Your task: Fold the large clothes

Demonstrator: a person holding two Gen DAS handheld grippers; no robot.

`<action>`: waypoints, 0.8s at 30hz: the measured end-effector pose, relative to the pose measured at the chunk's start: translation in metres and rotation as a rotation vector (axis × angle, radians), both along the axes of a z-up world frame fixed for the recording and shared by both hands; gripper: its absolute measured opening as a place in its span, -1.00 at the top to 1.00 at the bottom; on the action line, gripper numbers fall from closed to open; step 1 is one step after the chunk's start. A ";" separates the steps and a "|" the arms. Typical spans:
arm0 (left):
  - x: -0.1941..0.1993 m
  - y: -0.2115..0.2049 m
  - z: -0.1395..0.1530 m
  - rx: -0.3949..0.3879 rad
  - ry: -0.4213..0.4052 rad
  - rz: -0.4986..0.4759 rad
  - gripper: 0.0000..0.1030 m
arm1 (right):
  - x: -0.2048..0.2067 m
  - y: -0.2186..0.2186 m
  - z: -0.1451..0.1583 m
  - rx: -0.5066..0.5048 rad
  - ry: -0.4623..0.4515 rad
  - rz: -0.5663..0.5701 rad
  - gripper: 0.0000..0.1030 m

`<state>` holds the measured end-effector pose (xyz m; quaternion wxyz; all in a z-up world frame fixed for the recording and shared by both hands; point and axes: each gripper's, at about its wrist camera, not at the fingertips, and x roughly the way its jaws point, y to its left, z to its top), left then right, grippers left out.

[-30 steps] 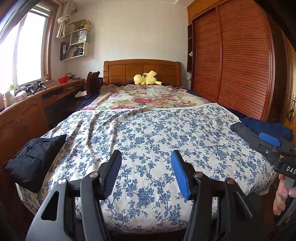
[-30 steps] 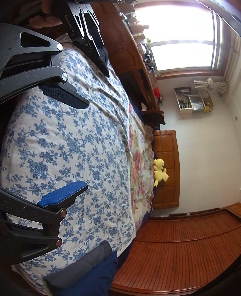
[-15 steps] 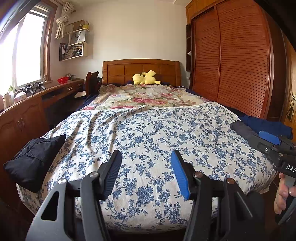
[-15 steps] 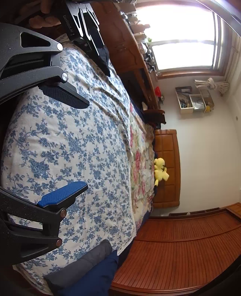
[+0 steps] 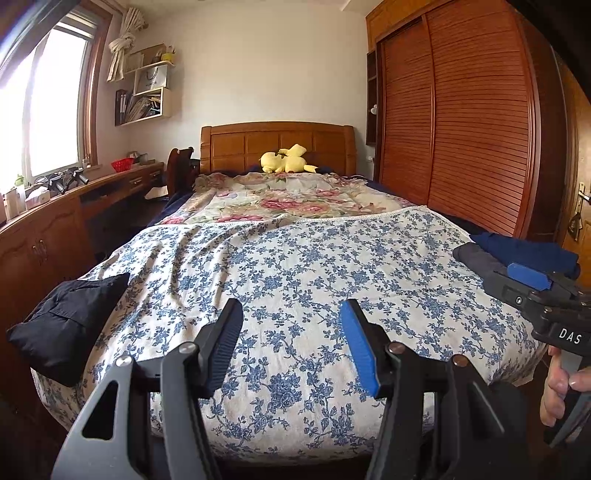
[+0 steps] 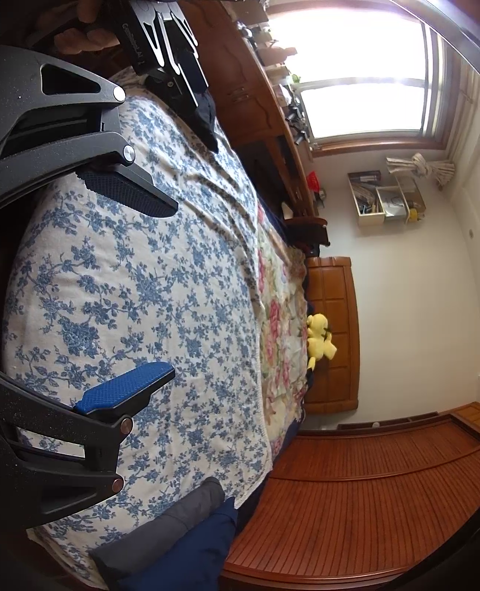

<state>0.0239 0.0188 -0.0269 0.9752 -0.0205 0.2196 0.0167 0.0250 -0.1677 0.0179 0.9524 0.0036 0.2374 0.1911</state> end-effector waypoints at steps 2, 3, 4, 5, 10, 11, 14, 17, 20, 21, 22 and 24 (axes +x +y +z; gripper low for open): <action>-0.002 -0.001 0.001 0.000 -0.003 -0.002 -0.07 | 0.000 0.000 0.000 0.000 0.000 -0.001 -0.60; -0.003 -0.001 0.001 0.000 -0.005 -0.002 -0.07 | -0.001 0.000 0.000 0.001 0.001 0.001 -0.60; -0.003 -0.001 0.002 0.001 -0.007 -0.001 -0.07 | -0.001 0.000 0.000 0.002 0.003 0.002 -0.60; -0.003 -0.002 0.002 0.001 -0.008 -0.002 -0.07 | -0.001 0.001 0.001 0.002 0.003 0.001 -0.60; -0.004 -0.002 0.003 0.000 -0.011 -0.002 -0.07 | -0.001 0.001 0.001 0.000 0.002 0.001 -0.60; -0.004 -0.002 0.003 0.001 -0.011 -0.001 -0.07 | -0.001 0.001 0.001 0.002 0.002 0.002 -0.60; -0.004 -0.002 0.004 -0.001 -0.012 -0.001 -0.07 | -0.001 0.001 0.001 0.001 0.002 0.002 -0.60; -0.004 -0.002 0.003 0.003 -0.012 0.001 -0.07 | -0.001 0.001 0.001 0.002 0.003 0.003 -0.60; -0.004 -0.001 0.003 0.003 -0.012 0.000 -0.07 | -0.001 0.001 0.001 0.002 0.003 0.001 -0.60; -0.004 -0.002 0.003 0.003 -0.012 0.001 -0.07 | -0.001 0.001 0.001 0.002 0.003 0.002 -0.60; -0.004 -0.002 0.003 0.003 -0.013 0.002 -0.07 | -0.001 0.001 0.001 0.002 0.003 0.002 -0.60; -0.004 -0.002 0.003 0.002 -0.013 0.001 -0.07 | -0.001 0.001 0.002 0.001 0.003 0.002 -0.60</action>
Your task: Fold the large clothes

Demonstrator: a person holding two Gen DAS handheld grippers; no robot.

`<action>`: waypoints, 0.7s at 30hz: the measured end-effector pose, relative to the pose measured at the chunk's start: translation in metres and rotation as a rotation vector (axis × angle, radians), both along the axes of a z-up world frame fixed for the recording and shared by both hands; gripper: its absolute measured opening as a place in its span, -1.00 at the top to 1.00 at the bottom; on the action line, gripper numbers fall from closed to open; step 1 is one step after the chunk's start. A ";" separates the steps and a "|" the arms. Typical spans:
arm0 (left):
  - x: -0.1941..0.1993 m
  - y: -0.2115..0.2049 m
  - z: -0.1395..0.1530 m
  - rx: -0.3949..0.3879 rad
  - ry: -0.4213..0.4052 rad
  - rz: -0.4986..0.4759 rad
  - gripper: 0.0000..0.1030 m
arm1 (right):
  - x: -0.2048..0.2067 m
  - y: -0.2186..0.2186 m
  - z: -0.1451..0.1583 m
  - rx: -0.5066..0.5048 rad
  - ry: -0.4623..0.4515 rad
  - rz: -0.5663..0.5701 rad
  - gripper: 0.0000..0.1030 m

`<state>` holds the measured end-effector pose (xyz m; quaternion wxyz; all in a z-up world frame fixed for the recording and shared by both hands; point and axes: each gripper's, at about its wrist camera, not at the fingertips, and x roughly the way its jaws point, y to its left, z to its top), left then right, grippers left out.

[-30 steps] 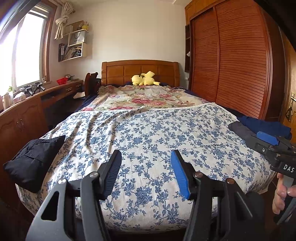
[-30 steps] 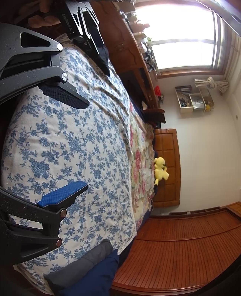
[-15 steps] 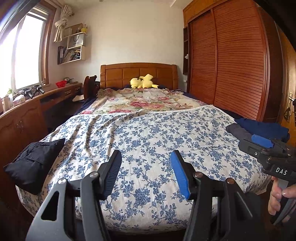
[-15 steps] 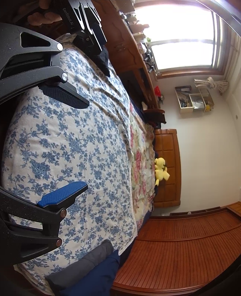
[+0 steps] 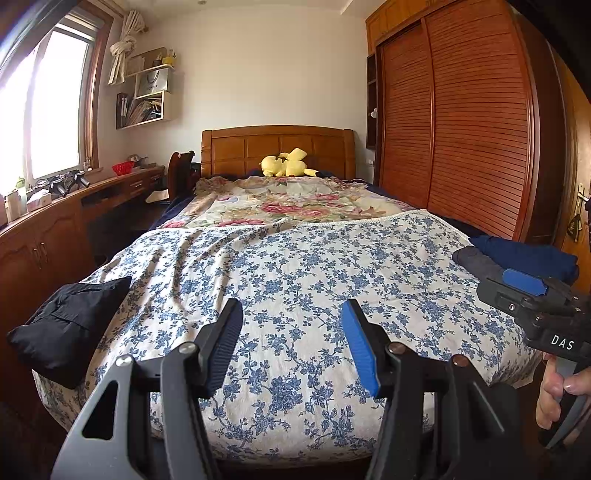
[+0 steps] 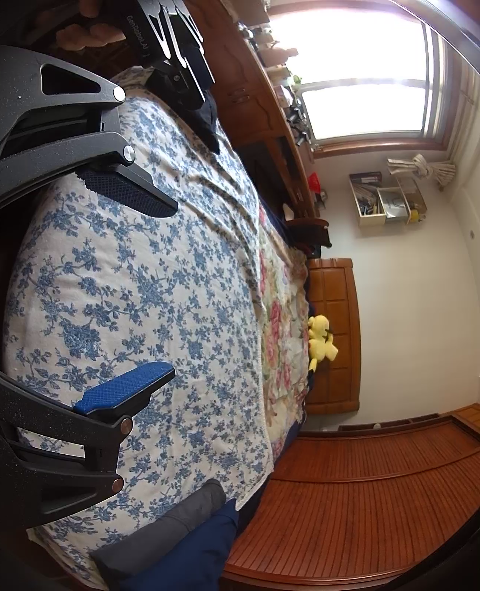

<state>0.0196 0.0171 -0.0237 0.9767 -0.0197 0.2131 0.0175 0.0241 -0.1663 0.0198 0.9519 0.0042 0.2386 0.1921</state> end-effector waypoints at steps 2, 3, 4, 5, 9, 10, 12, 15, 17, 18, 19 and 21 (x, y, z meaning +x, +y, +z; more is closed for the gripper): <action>0.000 0.000 0.000 0.000 -0.002 0.001 -0.07 | 0.000 0.000 0.000 0.000 0.000 0.000 -0.60; 0.000 0.000 0.000 0.000 -0.003 0.001 -0.07 | 0.000 0.000 0.000 0.001 0.000 0.000 -0.60; 0.000 0.000 0.001 0.000 -0.004 0.000 -0.07 | 0.000 0.000 0.000 0.001 0.000 0.000 -0.60; 0.000 0.000 0.001 -0.001 -0.004 0.001 -0.07 | 0.000 0.000 0.000 0.001 0.000 0.000 -0.60; -0.002 0.000 0.002 -0.002 -0.010 0.000 -0.07 | 0.000 0.000 0.000 0.001 0.000 0.001 -0.60; -0.002 -0.001 0.003 -0.001 -0.010 0.000 -0.07 | 0.000 0.000 0.000 0.001 -0.001 0.001 -0.60; -0.004 -0.001 0.003 0.000 -0.013 0.000 -0.07 | 0.000 0.000 0.000 0.001 -0.001 0.002 -0.60; -0.004 -0.002 0.004 0.000 -0.017 0.000 -0.07 | 0.000 0.000 0.000 0.001 -0.001 0.002 -0.60; -0.005 -0.003 0.004 0.001 -0.018 -0.001 -0.07 | 0.000 0.000 0.000 0.003 -0.002 0.002 -0.60; -0.005 -0.002 0.004 0.001 -0.018 -0.001 -0.07 | 0.000 0.000 0.001 0.004 -0.002 0.003 -0.60; -0.005 -0.003 0.004 0.001 -0.019 -0.001 -0.07 | 0.000 0.000 0.001 0.004 -0.002 0.003 -0.60; -0.005 -0.003 0.005 0.000 -0.018 -0.002 -0.07 | 0.000 0.000 0.001 0.002 -0.003 0.003 -0.60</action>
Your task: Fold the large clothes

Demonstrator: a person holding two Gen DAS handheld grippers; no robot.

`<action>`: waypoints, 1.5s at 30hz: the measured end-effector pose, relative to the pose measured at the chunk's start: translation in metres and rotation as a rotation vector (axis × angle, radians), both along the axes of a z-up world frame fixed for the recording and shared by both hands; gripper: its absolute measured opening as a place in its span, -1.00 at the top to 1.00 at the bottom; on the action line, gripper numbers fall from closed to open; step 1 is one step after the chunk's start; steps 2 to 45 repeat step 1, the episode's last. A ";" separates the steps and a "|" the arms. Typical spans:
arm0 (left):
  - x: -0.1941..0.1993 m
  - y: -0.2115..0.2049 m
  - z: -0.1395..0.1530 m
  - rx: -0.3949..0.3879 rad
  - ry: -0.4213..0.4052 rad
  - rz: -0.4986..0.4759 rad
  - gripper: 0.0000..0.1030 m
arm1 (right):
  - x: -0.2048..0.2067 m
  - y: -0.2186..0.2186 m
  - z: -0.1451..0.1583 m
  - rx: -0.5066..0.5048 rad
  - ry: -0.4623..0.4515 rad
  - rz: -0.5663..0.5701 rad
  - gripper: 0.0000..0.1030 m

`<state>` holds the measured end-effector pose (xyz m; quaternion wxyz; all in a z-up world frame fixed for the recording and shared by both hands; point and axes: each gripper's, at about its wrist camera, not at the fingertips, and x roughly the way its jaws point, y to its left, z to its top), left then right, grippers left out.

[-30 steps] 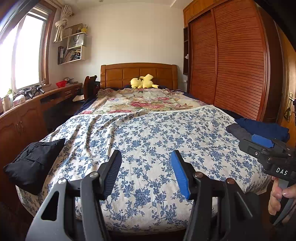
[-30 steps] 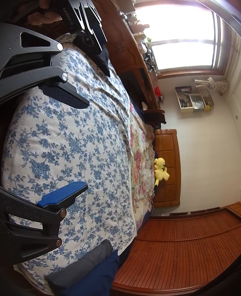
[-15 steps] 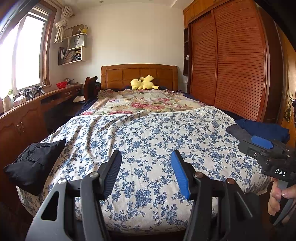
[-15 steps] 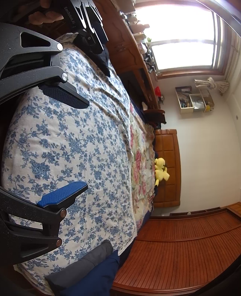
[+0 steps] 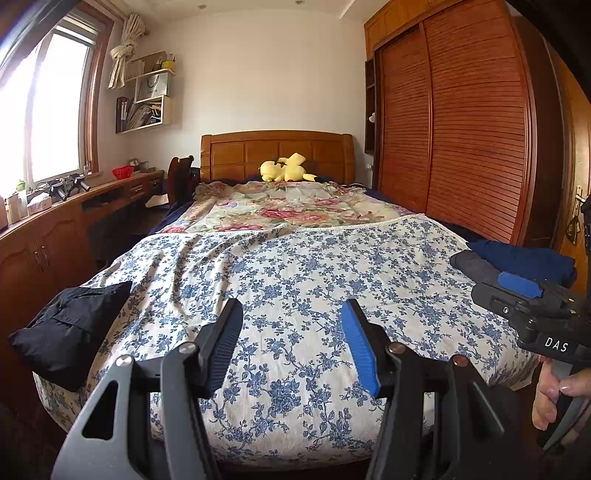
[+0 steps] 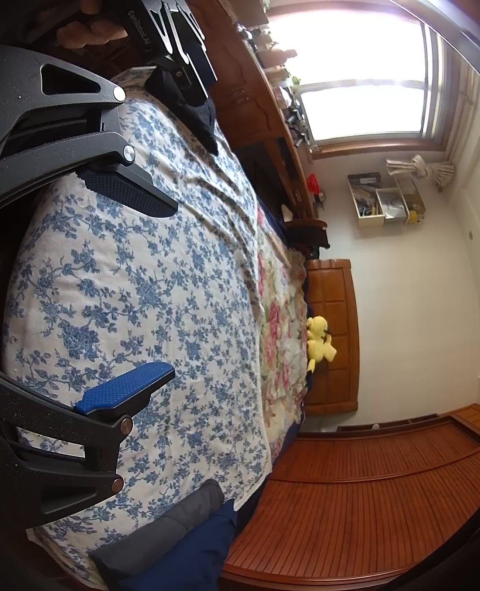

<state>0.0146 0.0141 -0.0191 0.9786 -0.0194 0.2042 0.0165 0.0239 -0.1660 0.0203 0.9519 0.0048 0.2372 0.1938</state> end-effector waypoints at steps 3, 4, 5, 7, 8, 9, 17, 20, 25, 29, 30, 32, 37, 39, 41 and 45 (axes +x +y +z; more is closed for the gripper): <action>0.000 0.000 0.000 0.001 0.000 0.001 -0.07 | 0.000 0.000 0.000 0.000 0.000 0.000 -0.60; 0.000 0.000 0.000 0.001 0.000 0.001 -0.07 | 0.000 0.000 0.000 0.000 0.000 0.000 -0.60; 0.000 0.000 0.000 0.001 0.000 0.001 -0.07 | 0.000 0.000 0.000 0.000 0.000 0.000 -0.60; 0.000 0.000 0.000 0.001 0.000 0.001 -0.07 | 0.000 0.000 0.000 0.000 0.000 0.000 -0.60; 0.000 0.000 0.000 0.001 0.000 0.001 -0.07 | 0.000 0.000 0.000 0.000 0.000 0.000 -0.60; 0.000 0.000 0.000 0.001 0.000 0.001 -0.07 | 0.000 0.000 0.000 0.000 0.000 0.000 -0.60; 0.000 0.000 0.000 0.001 0.000 0.001 -0.07 | 0.000 0.000 0.000 0.000 0.000 0.000 -0.60; 0.000 0.000 0.000 0.001 0.000 0.001 -0.07 | 0.000 0.000 0.000 0.000 0.000 0.000 -0.60; 0.000 0.000 0.000 0.001 0.000 0.001 -0.07 | 0.000 0.000 0.000 0.000 0.000 0.000 -0.60; 0.000 0.000 0.000 0.001 0.000 0.001 -0.07 | 0.000 0.000 0.000 0.000 0.000 0.000 -0.60; 0.000 0.000 0.000 0.001 0.000 0.001 -0.07 | 0.000 0.000 0.000 0.000 0.000 0.000 -0.60; 0.000 0.000 0.000 0.001 0.000 0.001 -0.07 | 0.000 0.000 0.000 0.000 0.000 0.000 -0.60; 0.000 0.000 0.000 0.001 0.000 0.001 -0.07 | 0.000 0.000 0.000 0.000 0.000 0.000 -0.60; 0.000 0.000 0.000 0.001 0.000 0.001 -0.07 | 0.000 0.000 0.000 0.000 0.000 0.000 -0.60; 0.000 0.000 0.000 0.001 0.000 0.001 -0.07 | 0.000 0.000 0.000 0.000 0.000 0.000 -0.60; 0.000 0.000 0.000 0.001 0.000 0.001 -0.07 | 0.000 0.000 0.000 0.000 0.000 0.000 -0.60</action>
